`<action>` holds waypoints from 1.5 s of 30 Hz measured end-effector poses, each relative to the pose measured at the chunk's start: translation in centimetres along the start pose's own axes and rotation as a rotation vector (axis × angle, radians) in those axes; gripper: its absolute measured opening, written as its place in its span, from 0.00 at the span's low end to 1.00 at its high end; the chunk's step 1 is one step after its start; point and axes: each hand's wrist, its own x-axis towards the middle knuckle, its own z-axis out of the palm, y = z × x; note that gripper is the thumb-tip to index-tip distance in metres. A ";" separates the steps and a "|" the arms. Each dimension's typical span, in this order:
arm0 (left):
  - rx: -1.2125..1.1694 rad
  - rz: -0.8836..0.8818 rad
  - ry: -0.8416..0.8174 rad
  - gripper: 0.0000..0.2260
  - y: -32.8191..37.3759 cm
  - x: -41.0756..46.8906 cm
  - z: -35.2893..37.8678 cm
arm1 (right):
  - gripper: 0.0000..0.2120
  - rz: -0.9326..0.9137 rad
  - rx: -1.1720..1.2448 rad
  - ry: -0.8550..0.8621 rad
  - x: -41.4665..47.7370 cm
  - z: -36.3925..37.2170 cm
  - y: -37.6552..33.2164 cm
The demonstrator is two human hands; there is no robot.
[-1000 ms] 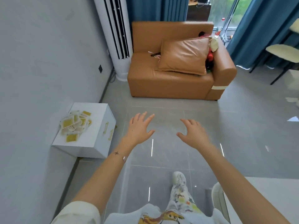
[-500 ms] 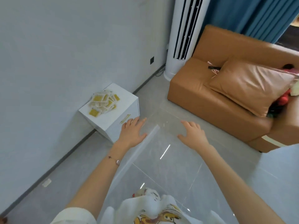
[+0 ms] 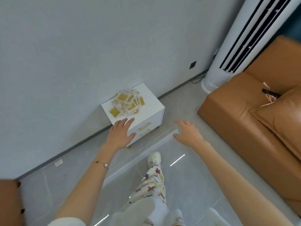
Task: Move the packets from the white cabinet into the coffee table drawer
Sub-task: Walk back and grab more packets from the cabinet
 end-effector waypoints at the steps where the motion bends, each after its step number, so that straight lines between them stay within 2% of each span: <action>1: -0.006 -0.012 0.007 0.29 -0.5 2.0 -0.2 | 0.31 -0.009 -0.002 -0.002 2.0 -0.6 -0.1; 7: -0.046 -0.092 -0.006 0.29 -2.7 13.4 -1.8 | 0.30 0.006 -0.050 -0.042 13.6 -4.4 -0.6; 12: -0.104 -0.212 0.008 0.29 -5.0 19.3 -2.7 | 0.30 -0.053 -0.051 -0.094 22.9 -7.4 -2.5; 16: -0.155 -0.323 -0.021 0.29 -7.9 22.5 -1.6 | 0.31 -0.101 -0.035 -0.184 30.0 -6.8 -3.7; 20: -0.254 -0.467 -0.015 0.28 -12.0 26.5 2.0 | 0.30 -0.113 0.066 -0.276 38.5 -3.1 -4.5; 24: -0.539 -0.635 -0.032 0.28 -15.5 30.2 8.0 | 0.28 -0.046 0.239 -0.353 46.5 3.6 -4.8; 28: -0.845 -0.789 0.075 0.27 -17.8 34.2 14.5 | 0.30 0.055 0.320 -0.385 53.9 11.3 -4.3; 33: -1.018 -1.004 0.273 0.25 -19.9 37.8 20.7 | 0.32 0.151 0.456 -0.337 59.6 17.7 -3.8; 35: -1.041 -1.097 0.367 0.25 -20.4 38.7 22.0 | 0.34 0.166 0.514 -0.321 60.6 19.1 -3.8; 38: -1.032 -1.131 0.473 0.24 -21.3 39.9 23.2 | 0.35 0.156 0.545 -0.294 61.4 20.6 -4.0; 42: -0.937 -1.284 0.544 0.19 -21.9 41.4 23.7 | 0.36 0.198 0.555 -0.236 62.1 22.2 -4.8; 45: -0.795 -1.419 0.533 0.25 -22.5 42.4 23.8 | 0.37 0.244 0.555 -0.203 62.5 23.1 -5.5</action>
